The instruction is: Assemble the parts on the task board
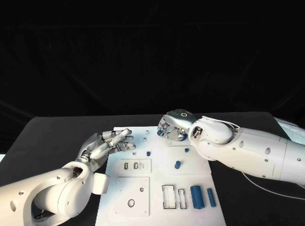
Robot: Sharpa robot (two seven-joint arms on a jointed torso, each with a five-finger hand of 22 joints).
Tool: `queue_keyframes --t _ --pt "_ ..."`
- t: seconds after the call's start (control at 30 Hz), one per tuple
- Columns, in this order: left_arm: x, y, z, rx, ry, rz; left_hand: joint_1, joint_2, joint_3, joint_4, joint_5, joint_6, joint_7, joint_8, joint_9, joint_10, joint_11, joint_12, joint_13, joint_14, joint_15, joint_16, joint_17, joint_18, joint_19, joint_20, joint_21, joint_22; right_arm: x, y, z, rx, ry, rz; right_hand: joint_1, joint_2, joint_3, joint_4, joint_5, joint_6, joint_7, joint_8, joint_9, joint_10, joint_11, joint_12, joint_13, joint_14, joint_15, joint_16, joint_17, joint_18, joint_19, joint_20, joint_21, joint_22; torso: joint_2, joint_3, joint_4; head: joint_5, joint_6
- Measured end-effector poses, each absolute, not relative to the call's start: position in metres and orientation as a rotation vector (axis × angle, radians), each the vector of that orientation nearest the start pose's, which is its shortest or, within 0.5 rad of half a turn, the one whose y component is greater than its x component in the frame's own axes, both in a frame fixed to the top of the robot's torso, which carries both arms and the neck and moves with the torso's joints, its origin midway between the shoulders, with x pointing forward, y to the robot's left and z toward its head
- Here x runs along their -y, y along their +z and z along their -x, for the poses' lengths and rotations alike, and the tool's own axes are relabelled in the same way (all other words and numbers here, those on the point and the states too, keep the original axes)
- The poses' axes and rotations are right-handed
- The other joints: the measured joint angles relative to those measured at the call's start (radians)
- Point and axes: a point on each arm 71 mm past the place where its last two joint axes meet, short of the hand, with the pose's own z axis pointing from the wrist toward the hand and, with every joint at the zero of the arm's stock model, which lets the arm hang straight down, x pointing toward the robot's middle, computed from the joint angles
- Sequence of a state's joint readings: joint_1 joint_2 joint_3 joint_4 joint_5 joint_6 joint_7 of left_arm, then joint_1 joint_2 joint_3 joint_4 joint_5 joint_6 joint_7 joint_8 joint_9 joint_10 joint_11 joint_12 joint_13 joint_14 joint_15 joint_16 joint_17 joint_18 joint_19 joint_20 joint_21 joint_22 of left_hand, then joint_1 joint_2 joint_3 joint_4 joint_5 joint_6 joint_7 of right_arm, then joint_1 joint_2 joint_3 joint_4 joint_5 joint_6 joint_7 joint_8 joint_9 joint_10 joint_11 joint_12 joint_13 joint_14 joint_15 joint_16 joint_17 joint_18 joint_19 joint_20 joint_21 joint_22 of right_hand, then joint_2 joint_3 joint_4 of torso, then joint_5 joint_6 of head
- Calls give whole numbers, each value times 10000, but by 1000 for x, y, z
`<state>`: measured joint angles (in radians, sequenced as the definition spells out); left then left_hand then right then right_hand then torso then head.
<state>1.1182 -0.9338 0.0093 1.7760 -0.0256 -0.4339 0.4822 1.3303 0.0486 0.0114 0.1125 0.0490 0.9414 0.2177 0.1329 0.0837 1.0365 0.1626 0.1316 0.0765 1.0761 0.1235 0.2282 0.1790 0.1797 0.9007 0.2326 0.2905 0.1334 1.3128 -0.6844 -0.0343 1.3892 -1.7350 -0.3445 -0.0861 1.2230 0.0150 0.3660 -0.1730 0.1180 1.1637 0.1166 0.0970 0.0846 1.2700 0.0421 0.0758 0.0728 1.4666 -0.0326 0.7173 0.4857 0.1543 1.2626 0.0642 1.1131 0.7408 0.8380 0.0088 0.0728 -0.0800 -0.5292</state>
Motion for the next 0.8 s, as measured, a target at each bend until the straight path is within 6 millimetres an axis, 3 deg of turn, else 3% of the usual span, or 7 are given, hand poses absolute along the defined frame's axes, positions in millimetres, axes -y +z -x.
queue_keyframes --t 0.43,0.8 --pt "-186 -169 -433 -13568 -16467 10939 0 0 0 0 0 0 0 0 1 0 0 0 -9 0 0 0 11 -1 0 0 0 -9 132 -125 -536 -13837 5274 3990 12 9 1 1 60 -5 -11 -12 -1 -1 2 -40 -1 0 1 38 -2 0 0 1 -1 9 102 -12 57 26 21" --pt "-185 -169 -433 -13585 -16500 10938 0 0 1 0 0 0 0 0 1 0 0 0 -8 0 0 0 10 -2 0 0 0 -8 120 -126 -540 -13801 5349 3943 11 6 2 2 60 -7 -14 -67 -1 -2 3 -39 -3 0 1 38 -3 0 -40 40 -2 1 194 -49 98 5 75"
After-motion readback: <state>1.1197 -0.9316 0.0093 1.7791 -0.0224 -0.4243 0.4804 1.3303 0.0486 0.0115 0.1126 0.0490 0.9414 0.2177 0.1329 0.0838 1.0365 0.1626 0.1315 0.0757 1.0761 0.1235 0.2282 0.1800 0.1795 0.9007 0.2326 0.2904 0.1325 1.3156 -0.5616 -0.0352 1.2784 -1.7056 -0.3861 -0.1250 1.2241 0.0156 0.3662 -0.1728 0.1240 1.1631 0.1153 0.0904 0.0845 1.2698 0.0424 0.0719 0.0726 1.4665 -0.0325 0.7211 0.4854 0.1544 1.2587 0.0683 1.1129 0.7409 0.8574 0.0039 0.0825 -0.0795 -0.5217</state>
